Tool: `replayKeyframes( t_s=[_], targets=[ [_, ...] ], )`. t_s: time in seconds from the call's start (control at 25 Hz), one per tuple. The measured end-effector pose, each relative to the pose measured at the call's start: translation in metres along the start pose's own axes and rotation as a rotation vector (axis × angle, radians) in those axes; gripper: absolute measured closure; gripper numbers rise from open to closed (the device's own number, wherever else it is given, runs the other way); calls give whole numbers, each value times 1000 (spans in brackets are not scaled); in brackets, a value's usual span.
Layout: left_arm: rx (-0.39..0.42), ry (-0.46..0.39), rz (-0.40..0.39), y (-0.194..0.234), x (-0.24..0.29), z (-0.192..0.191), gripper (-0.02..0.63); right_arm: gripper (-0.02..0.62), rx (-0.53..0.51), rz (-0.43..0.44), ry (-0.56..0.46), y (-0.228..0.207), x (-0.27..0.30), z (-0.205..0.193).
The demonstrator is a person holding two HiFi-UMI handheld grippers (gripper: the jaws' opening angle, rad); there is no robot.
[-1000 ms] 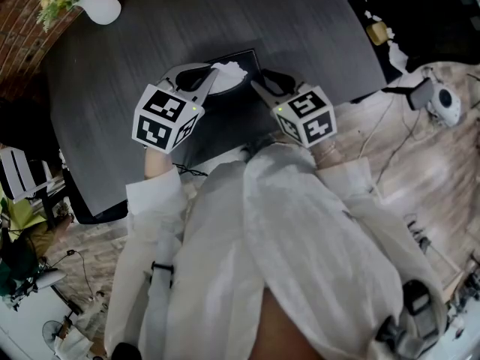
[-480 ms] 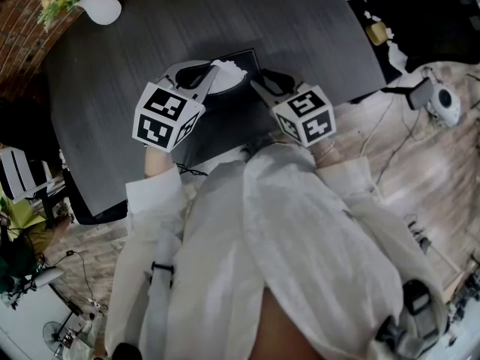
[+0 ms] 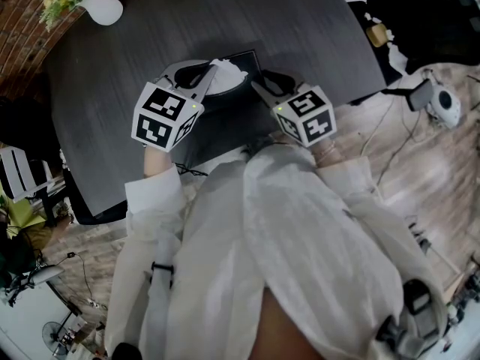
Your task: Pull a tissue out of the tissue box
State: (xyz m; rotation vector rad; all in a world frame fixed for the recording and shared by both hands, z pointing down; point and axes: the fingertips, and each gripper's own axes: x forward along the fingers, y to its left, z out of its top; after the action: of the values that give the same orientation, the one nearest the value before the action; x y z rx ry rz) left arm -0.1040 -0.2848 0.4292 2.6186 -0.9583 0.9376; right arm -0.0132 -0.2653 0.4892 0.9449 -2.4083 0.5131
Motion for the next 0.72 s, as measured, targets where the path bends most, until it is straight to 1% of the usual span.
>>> replayKeyframes(
  t_s=[0.2, 0.56, 0.72],
  targets=[
    [-2, -5, -5, 1, 0, 2, 598, 477, 0, 0, 2, 0, 0, -1],
    [-12, -13, 9, 5, -3, 3, 598, 477, -3, 2, 7, 0, 1, 0],
    [-28, -28, 12, 7, -6, 6, 598, 477, -3, 3, 9, 0, 1, 0]
  ],
)
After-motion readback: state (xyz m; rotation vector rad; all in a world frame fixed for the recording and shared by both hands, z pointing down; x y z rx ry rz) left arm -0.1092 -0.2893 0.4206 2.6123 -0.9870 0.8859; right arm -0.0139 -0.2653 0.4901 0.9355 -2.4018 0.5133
